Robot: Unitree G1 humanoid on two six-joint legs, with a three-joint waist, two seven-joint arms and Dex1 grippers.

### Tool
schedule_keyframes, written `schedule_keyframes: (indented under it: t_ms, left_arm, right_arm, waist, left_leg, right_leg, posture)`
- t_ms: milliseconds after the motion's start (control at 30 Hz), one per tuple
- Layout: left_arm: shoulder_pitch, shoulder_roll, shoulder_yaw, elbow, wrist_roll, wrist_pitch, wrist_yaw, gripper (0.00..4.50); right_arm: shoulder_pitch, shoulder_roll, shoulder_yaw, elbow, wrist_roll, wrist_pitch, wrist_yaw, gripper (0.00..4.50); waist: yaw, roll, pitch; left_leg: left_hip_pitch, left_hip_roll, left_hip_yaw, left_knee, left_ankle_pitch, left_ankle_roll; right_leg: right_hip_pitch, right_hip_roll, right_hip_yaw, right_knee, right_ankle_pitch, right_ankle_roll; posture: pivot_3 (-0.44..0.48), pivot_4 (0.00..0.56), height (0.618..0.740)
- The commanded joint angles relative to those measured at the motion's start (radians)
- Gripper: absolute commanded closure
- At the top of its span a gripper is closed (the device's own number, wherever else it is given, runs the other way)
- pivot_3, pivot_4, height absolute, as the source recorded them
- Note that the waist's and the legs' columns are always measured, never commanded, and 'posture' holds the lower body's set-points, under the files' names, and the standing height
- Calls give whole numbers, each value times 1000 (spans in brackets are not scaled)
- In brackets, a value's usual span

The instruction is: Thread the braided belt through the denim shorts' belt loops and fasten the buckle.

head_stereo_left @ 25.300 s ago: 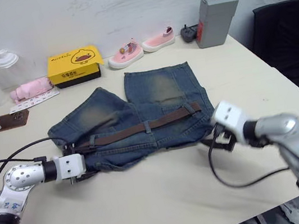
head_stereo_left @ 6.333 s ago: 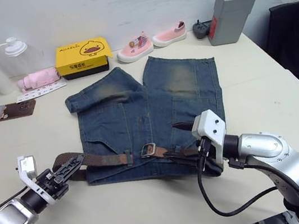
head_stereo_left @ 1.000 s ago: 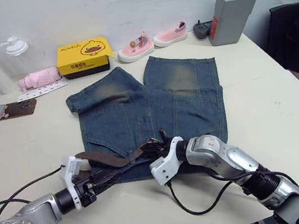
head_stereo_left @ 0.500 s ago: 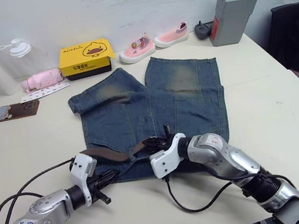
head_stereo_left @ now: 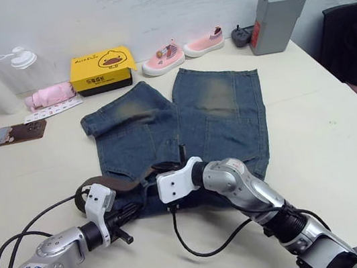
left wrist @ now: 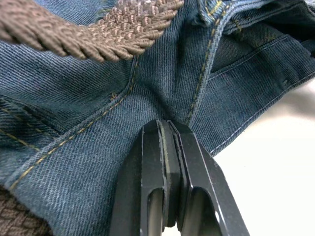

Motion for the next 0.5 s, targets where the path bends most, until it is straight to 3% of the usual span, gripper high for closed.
schedule_keyframes:
  t_ms: [33, 200, 500]
  left_arm:
    - [32, -9, -60, 27, 38, 24, -8, 4247]
    - [30, -13, -62, 30, 44, 21, -12, 4247]
    - [20, -4, -80, 42, 78, -15, -46, 4247]
  right_arm:
    - [-87, -36, -57, -78, -15, -42, -40, 4500]
    - [-95, -161, -71, -136, -32, -86, -2, 4500]
    - [4, -334, -216, -196, 20, -42, 23, 4500]
  waist:
    - [0, 0, 0]
    - [0, 0, 0]
    - [2, 0, -1]
  left_leg:
    - [0, 0, 0, 0, 0, 0]
    - [0, 0, 1, 0, 0, 0]
    - [0, 0, 4, 0, 0, 1]
  right_leg:
    - [0, 0, 0, 0, 0, 0]
    - [-1, 0, 0, -1, 0, 0]
    - [0, 0, 0, -1, 0, 0]
  posture:
    - [0, 150, 706]
    - [0, 150, 706]
    - [0, 150, 706]
